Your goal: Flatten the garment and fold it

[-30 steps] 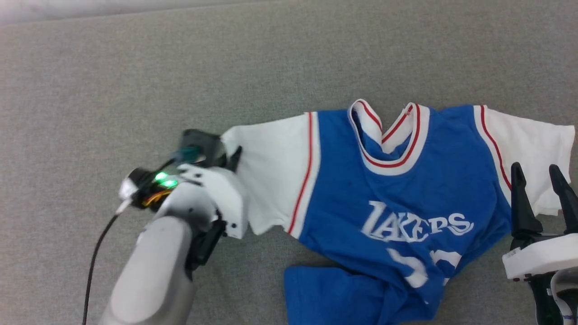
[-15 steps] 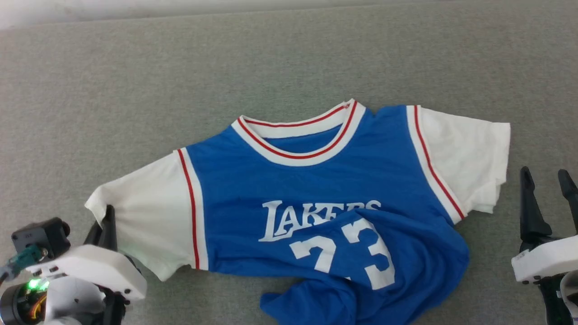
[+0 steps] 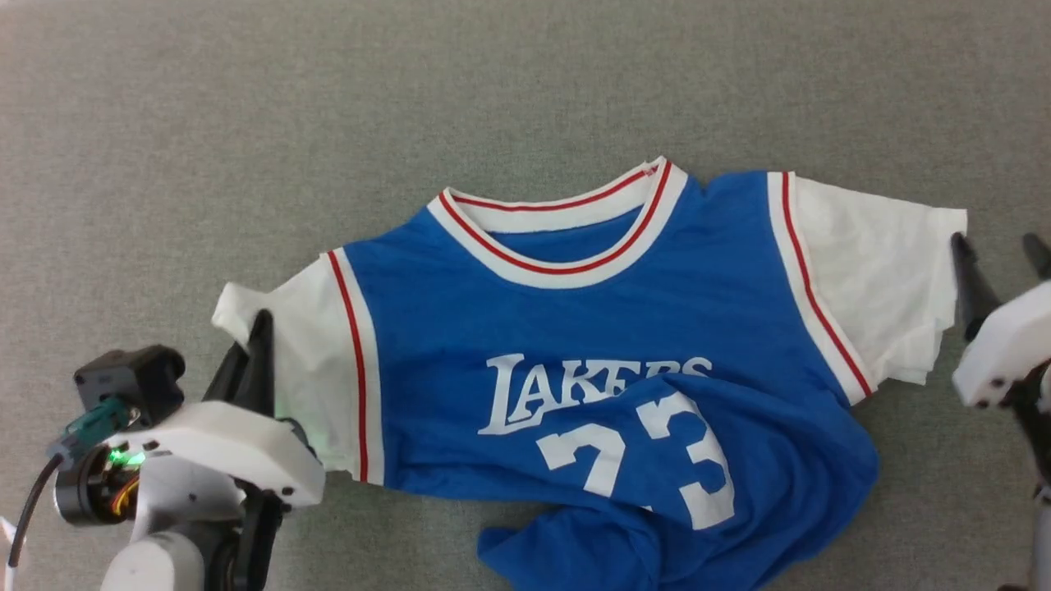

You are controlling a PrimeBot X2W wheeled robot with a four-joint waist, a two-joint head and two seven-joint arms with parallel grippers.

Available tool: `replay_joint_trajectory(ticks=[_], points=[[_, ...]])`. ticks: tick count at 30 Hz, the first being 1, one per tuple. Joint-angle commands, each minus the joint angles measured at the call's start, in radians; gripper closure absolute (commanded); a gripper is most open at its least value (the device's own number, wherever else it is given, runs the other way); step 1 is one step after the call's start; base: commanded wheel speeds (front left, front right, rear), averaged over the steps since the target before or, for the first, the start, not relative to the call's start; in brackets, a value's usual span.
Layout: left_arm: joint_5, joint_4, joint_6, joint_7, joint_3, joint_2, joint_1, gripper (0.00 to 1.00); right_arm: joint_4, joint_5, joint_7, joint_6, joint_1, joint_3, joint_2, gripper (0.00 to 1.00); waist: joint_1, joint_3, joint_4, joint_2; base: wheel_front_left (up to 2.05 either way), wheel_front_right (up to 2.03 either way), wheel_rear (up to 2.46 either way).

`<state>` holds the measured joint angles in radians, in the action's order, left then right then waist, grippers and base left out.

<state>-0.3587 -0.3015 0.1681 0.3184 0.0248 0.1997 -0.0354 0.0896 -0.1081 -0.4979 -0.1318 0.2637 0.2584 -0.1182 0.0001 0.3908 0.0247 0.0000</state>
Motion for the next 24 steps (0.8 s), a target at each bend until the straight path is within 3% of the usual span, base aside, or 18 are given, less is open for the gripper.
replay_joint_trajectory(ticks=[1, 6, 13, 14, 15, 16, 24], points=[[0.009, -0.004, -0.004, 0.001, 0.004, 0.003, -0.019, 1.00, -0.013, 0.003, -0.021, 0.001, 0.026, 0.003, -0.010, 0.00, -0.0001, 0.022, 0.004, 0.0000, 0.00, 0.00, 0.00], [0.014, -0.004, -0.007, -0.001, 0.026, -0.003, -0.043, 1.00, -0.086, 0.010, -0.142, 0.001, 0.088, 0.021, -0.043, 0.00, -0.0001, 0.051, 0.022, 0.0000, 0.00, 0.00, 0.00], [0.014, 0.010, -0.011, -0.003, 0.045, -0.007, -0.055, 1.00, -0.188, -0.005, -0.156, 0.001, 0.122, 0.015, -0.048, 0.00, -0.0001, 0.070, 0.051, 0.0000, 0.00, 0.00, 0.00], [0.014, 0.012, -0.011, -0.003, 0.046, -0.007, -0.055, 1.00, -0.203, -0.015, -0.163, 0.001, 0.123, 0.015, -0.041, 0.12, -0.0001, 0.070, 0.053, 0.0000, 0.00, 0.00, 0.00], [0.013, 0.013, -0.011, -0.003, 0.047, -0.008, -0.055, 1.00, -0.218, -0.025, -0.172, 0.001, 0.125, 0.017, -0.033, 0.69, -0.0001, 0.070, 0.054, 0.0000, 0.00, 0.00, 0.00], [0.013, 0.015, -0.010, -0.003, 0.048, -0.008, -0.054, 1.00, -0.231, -0.033, -0.185, 0.001, 0.125, 0.016, -0.030, 1.00, -0.0001, 0.069, 0.056, 0.0000, 0.00, 0.00, 0.00], [0.004, 0.046, -0.019, -0.018, 0.053, -0.006, -0.058, 1.00, -0.243, -0.039, -0.131, 0.001, 0.136, 0.024, -0.037, 1.00, -0.0001, 0.029, 0.045, 0.0000, 0.00, 0.00, 0.00]])
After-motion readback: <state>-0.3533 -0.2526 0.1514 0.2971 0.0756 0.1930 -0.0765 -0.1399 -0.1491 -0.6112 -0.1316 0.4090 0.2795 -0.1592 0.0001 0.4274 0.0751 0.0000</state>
